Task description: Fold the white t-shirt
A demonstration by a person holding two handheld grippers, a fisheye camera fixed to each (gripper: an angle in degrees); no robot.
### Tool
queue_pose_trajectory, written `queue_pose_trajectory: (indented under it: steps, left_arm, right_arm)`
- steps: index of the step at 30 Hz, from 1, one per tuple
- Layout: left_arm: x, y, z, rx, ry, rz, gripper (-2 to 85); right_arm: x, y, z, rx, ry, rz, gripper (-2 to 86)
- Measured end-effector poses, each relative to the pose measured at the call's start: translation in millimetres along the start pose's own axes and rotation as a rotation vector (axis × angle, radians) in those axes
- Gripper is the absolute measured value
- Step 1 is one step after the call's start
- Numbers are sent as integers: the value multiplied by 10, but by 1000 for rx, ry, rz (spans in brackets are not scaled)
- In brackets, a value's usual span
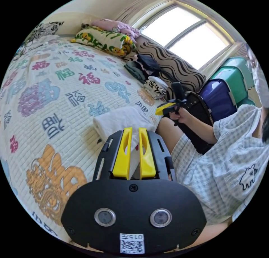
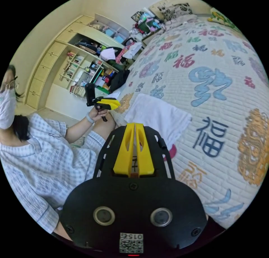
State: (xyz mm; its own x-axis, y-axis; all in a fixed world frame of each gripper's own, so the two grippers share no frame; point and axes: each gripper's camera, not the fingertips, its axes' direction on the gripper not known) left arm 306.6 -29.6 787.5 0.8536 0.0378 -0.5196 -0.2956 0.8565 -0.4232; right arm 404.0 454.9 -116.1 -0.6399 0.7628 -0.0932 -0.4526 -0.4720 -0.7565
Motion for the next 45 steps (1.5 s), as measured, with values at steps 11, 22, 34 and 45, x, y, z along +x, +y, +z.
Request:
queue_pose_trajectory:
  steps: [11, 22, 34, 45]
  left_arm:
    - [-435, 30, 580, -198, 7, -135, -6]
    - [-1105, 75, 246, 2, 152, -440, 164]
    - [-1314, -481, 1037, -81, 416, -411, 118]
    - [-439, -1559, 1144, -45, 525, -259, 61]
  right_arm:
    - [433, 57, 14, -224, 42, 170, -4]
    - [932, 230, -1062, 104, -225, 375, 142]
    - [1108, -127, -866, 47, -419, 339, 83]
    - [689, -228, -1810, 124, -306, 255, 22]
